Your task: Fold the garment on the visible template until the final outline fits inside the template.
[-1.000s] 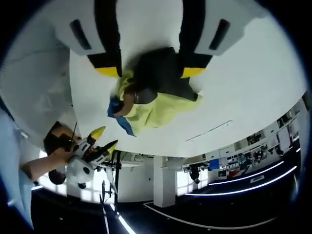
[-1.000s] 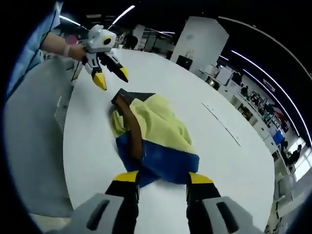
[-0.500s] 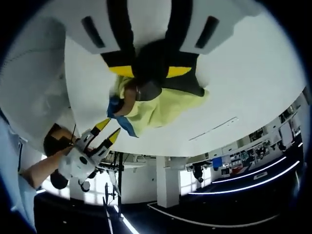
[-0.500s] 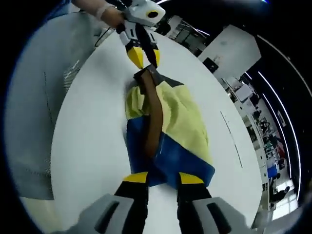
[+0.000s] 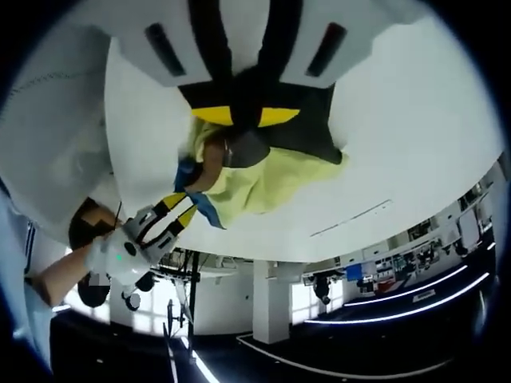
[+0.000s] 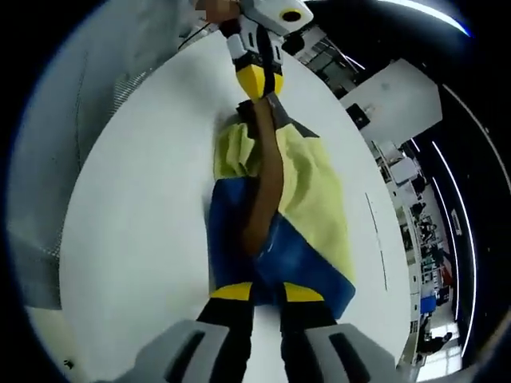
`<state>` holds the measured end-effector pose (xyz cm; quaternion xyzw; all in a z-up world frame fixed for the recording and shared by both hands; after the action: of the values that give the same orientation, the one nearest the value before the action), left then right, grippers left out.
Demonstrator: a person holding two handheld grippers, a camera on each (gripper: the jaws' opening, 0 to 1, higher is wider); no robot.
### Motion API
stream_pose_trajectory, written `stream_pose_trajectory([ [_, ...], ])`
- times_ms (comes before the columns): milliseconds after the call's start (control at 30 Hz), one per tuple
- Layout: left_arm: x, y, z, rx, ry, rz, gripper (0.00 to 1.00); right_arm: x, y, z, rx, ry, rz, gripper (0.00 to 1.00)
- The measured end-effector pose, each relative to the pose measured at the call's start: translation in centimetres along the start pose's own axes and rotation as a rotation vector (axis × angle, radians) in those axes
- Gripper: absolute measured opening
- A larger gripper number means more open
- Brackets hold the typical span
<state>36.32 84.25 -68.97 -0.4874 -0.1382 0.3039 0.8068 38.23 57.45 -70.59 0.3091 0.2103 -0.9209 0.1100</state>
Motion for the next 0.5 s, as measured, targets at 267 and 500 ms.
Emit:
stream_pose_trajectory([
  [267,0.4,0.3,0.4,0.011,-0.008,0.019,0.0,-0.5,0.1,0.9,-0.011,0.015,-0.06,0.0],
  [500,0.8,-0.4,1.4,0.008,-0.007,0.075,0.0,-2.1,-0.4,2.9,-0.068,0.064,-0.258,0.0],
])
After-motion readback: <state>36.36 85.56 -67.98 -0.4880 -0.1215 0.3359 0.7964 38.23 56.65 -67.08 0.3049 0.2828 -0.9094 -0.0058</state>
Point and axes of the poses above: the point that each gripper's makers call its tool centre point, and the gripper's own axes: z roughly backward along the fingers, x roughly to its left, y roughly out of its underside, the point moved 8 cm from there along z, roughly backward along the fingers, and after that the axes turned 4 degrees about z, right-handed, at the moved point
